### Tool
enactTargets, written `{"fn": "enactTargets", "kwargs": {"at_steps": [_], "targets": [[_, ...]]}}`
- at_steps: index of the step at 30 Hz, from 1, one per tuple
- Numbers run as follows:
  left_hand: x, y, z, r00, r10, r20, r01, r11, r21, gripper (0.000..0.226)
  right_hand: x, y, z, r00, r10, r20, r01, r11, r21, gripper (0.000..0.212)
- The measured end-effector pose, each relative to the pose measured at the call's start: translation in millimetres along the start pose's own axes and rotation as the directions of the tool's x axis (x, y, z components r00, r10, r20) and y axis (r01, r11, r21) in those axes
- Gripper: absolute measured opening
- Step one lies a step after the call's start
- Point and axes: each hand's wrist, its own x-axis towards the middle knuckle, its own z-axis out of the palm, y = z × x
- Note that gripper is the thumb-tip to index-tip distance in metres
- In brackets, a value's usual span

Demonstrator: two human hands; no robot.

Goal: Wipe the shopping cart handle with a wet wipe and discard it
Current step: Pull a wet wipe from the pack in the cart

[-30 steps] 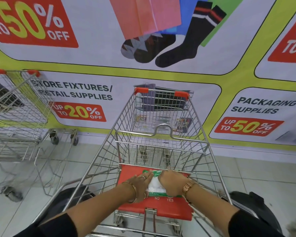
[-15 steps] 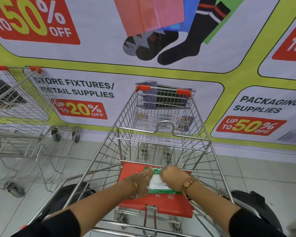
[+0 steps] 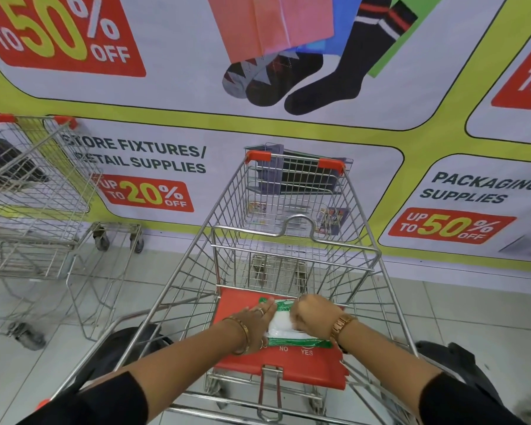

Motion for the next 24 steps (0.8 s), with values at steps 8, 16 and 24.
{"fn": "enactTargets", "kwargs": {"at_steps": [8,16,24], "targets": [[0,1,-1,1.000,0.002,-0.007,-0.002,1.000,-0.002,0.076,3,-1,3,0.999,0.019,0.027,-0.018,1.000,-0.016,0.019],[-1,2,-1,1.000,-0.019,-0.007,0.019,1.000,-0.018,0.077,-4,4,-7,0.996,0.074,0.040,-0.079,0.983,0.166,0.020],[-5,4,-2,0.999,-0.031,-0.013,0.031,0.999,0.021,0.081,-23,5,-19,0.999,0.054,-0.007,-0.051,0.966,0.252,0.012]]}}
